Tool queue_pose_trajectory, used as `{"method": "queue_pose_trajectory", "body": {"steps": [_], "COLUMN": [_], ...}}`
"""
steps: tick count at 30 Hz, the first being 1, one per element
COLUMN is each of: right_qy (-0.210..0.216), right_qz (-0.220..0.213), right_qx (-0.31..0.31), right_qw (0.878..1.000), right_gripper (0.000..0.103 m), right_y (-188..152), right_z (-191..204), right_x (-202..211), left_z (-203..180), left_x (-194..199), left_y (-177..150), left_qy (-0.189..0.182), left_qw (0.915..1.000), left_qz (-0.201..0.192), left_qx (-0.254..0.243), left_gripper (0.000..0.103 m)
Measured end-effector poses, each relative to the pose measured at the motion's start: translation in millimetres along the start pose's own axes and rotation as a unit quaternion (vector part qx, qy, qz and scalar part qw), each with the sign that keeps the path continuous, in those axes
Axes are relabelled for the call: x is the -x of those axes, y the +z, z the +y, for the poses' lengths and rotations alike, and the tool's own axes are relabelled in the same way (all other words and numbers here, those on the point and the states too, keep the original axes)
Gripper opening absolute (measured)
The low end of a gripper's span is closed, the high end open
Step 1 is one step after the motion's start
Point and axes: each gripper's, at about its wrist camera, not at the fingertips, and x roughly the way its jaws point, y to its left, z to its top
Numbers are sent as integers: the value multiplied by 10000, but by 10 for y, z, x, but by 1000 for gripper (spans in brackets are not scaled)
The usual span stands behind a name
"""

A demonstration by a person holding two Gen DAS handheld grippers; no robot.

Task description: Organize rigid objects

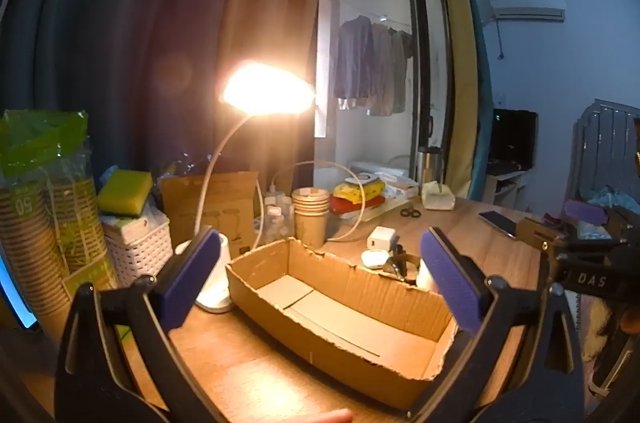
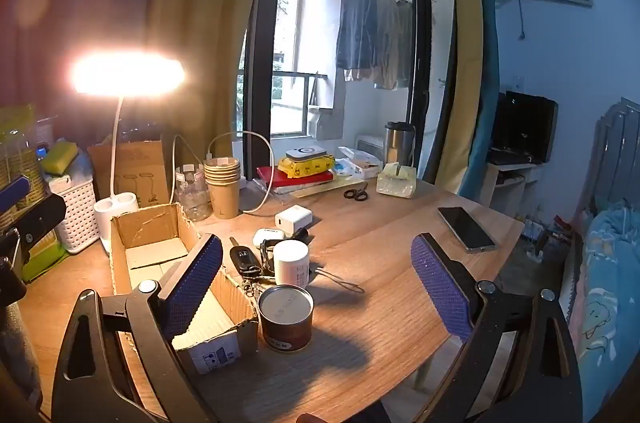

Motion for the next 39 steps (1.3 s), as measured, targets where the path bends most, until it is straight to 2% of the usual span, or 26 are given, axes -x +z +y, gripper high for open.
{"method": "queue_pose_trajectory", "body": {"steps": [9,10,17,39], "right_qy": [-5,-7,-16,6], "right_qz": [-12,-11,-7,18], "right_qx": [7,10,8,0], "right_qw": [10000,10000,10000,10000], "right_gripper": [97,97,97,97], "right_y": [1,0,0,1], "right_z": [-4,-4,-7,-11], "right_x": [-1,-2,-3,0], "left_z": [54,-1,-9,1], "left_x": [88,-5,-13,-29], "left_y": [-4,-8,-13,-21], "left_qy": [-73,121,174,108], "left_qw": [9999,9999,9998,9997], "left_qz": [-73,70,137,190], "left_qx": [37,-58,-10,59], "left_gripper": [100,100,100,100]}}
